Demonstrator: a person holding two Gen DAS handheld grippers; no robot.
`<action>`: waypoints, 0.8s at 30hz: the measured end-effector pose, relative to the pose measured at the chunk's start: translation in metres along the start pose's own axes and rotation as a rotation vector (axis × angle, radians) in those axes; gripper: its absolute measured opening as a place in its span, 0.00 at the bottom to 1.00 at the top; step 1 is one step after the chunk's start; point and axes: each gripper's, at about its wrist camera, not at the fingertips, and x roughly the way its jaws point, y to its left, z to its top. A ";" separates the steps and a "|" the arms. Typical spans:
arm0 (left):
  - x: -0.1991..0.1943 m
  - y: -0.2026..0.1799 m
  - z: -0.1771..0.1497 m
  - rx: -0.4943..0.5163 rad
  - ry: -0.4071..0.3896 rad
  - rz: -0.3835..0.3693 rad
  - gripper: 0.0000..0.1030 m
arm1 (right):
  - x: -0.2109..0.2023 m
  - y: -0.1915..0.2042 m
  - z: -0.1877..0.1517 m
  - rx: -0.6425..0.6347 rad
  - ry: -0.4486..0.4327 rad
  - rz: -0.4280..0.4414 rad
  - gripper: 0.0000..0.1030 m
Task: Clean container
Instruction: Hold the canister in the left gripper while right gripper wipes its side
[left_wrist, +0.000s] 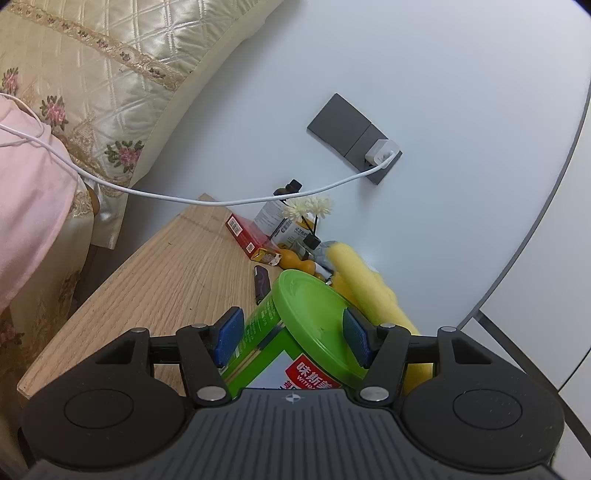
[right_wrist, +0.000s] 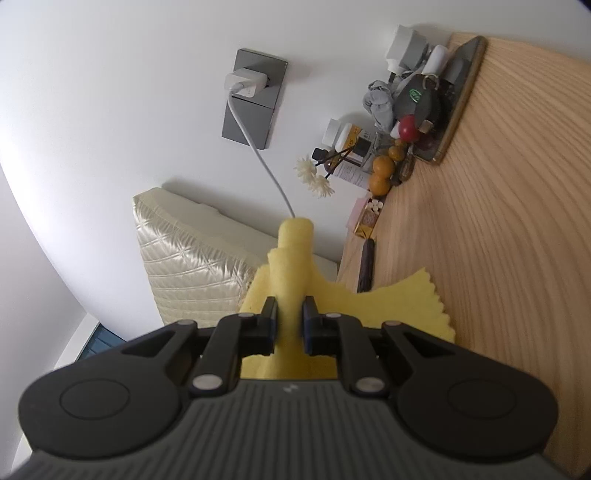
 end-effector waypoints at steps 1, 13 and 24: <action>0.000 0.001 0.000 -0.004 -0.002 -0.005 0.62 | 0.002 0.000 0.001 -0.001 0.002 0.001 0.14; -0.008 -0.007 -0.012 -0.003 0.001 0.002 0.79 | 0.024 -0.004 0.015 -0.012 0.025 0.015 0.14; -0.007 -0.006 -0.010 0.019 0.000 0.017 0.79 | -0.015 0.004 -0.006 -0.020 0.056 0.029 0.14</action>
